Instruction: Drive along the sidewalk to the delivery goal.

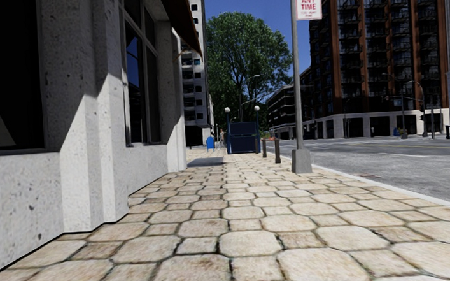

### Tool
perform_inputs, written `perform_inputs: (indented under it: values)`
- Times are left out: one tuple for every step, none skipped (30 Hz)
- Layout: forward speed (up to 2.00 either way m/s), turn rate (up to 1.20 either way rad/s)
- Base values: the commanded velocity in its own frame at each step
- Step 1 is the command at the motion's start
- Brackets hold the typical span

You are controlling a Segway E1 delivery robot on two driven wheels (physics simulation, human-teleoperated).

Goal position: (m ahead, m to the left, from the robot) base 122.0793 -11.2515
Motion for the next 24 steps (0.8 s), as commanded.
perform_inputs:
  values:
    - [2.0, 0.0]
    - [2.0, 0.0]
    - [2.0, 0.0]
    - [2.0, 0.0]
    - [2.0, 0.0]
    - [2.0, 0.0]
    - [2.0, 0.0]
    - [2.0, 0.0]
    - [2.0, 0.0]
    - [2.0, 0.0]
    - [2.0, 0.0]
    - [2.0, 0.0]
    - [2.0, 0.0]
    - [2.0, 0.0]
    - [2.0, 0.0]
    - [2.0, 0.0]
    - [2.0, 0.0]
    - [2.0, 0.0]
    - [2.0, 0.0]
    - [2.0, 0.0]
    - [2.0, 0.0]
    - [2.0, 0.0]
    - [2.0, 0.0]
    - [2.0, 0.0]
